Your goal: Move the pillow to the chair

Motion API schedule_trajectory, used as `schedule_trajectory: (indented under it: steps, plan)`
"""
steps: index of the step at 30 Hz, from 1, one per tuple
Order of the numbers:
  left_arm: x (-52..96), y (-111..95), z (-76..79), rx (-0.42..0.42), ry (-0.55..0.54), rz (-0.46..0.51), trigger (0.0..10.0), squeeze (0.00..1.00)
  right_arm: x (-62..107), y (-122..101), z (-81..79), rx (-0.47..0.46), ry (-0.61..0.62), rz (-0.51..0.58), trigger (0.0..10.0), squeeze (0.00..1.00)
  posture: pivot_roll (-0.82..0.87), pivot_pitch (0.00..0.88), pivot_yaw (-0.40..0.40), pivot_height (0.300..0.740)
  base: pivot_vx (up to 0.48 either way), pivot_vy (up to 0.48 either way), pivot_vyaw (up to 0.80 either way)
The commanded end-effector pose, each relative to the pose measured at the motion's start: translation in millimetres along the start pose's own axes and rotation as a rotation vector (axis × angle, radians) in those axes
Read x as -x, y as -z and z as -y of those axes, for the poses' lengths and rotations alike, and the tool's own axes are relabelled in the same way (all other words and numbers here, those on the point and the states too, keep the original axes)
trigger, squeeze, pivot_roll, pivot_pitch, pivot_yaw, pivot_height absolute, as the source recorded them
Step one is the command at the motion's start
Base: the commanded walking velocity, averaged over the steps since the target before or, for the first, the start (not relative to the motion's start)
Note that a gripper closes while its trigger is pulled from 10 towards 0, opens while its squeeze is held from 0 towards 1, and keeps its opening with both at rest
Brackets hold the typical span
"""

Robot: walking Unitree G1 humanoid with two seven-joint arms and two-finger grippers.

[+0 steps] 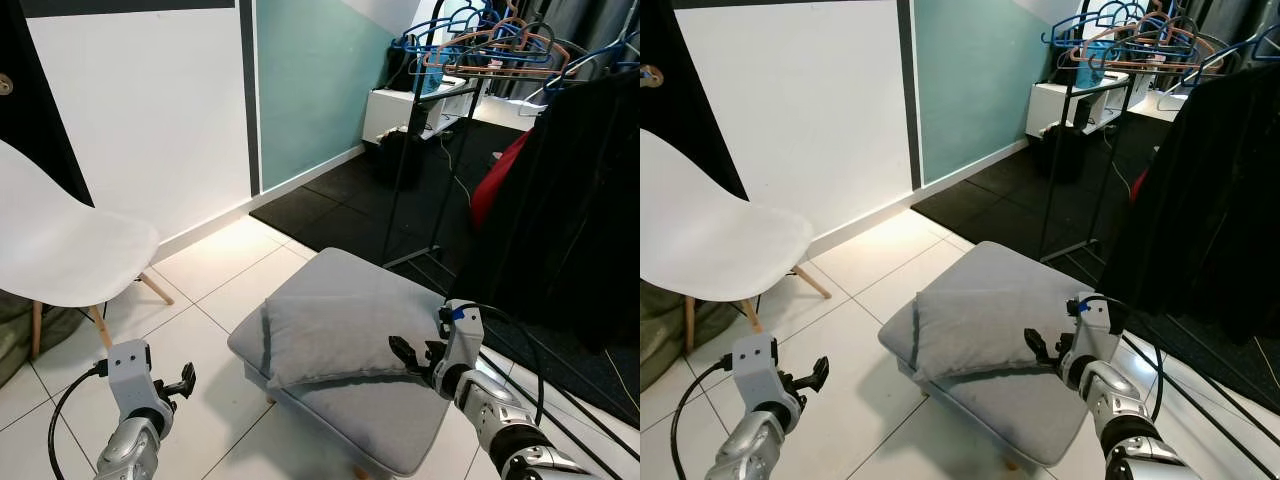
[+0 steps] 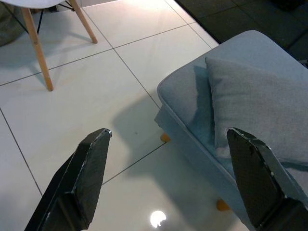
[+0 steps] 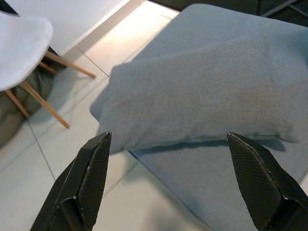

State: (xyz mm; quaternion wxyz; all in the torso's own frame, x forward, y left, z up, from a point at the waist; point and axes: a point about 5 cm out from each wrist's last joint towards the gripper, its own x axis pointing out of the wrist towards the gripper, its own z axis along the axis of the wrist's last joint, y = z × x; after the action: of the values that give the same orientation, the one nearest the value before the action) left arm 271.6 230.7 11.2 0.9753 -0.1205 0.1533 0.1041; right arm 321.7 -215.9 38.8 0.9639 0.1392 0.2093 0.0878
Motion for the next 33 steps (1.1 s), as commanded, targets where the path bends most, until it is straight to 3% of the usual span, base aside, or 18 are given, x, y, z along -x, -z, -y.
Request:
schedule_trajectory:
  steps: [1,2,4,5,9,18,33]
  plan:
    - [-1.0,0,0.2,-0.013,0.012,-0.003,10.0,0.00,-0.1,-2,-0.2,-0.086,-0.015,0.029,10.0,0.00,-0.12,0.000,-0.041,0.740,0.000,0.000,0.00]
    - [-1.0,0,0.2,-0.013,0.012,-0.003,10.0,0.00,-0.1,-2,-0.2,-0.086,-0.015,0.029,10.0,0.00,-0.12,0.000,-0.041,0.740,0.000,0.000,0.00]
    - [-1.6,-1,0.1,-0.008,0.011,0.002,10.0,0.00,-1.7,-12,-1.6,-0.268,-0.062,0.087,10.0,0.00,-0.13,0.000,-0.042,0.740,0.000,0.000,0.00]
    - [-1.7,-2,-0.1,-0.007,0.011,0.004,10.0,0.00,-2.1,-16,-1.9,-0.315,-0.077,0.108,10.0,0.00,-0.13,0.000,-0.042,0.740,0.000,0.000,0.00]
    - [-1.2,-1,0.0,-0.002,0.011,0.007,10.0,0.00,-1.8,-25,0.8,-0.360,-0.077,0.146,10.0,0.00,-0.14,0.000,-0.041,0.740,0.000,0.000,0.00]
    - [-2.1,-2,4.5,0.003,0.022,0.015,10.0,0.00,-0.1,-25,6.8,-0.353,-0.026,0.144,10.0,0.00,-0.15,0.005,-0.040,0.740,0.000,0.000,0.00]
    - [-3.1,-9,4.5,0.040,0.022,0.047,10.0,0.00,-0.5,-25,5.4,-0.354,-0.040,0.136,10.0,0.00,-0.14,0.004,-0.043,0.740,0.000,0.000,0.00]
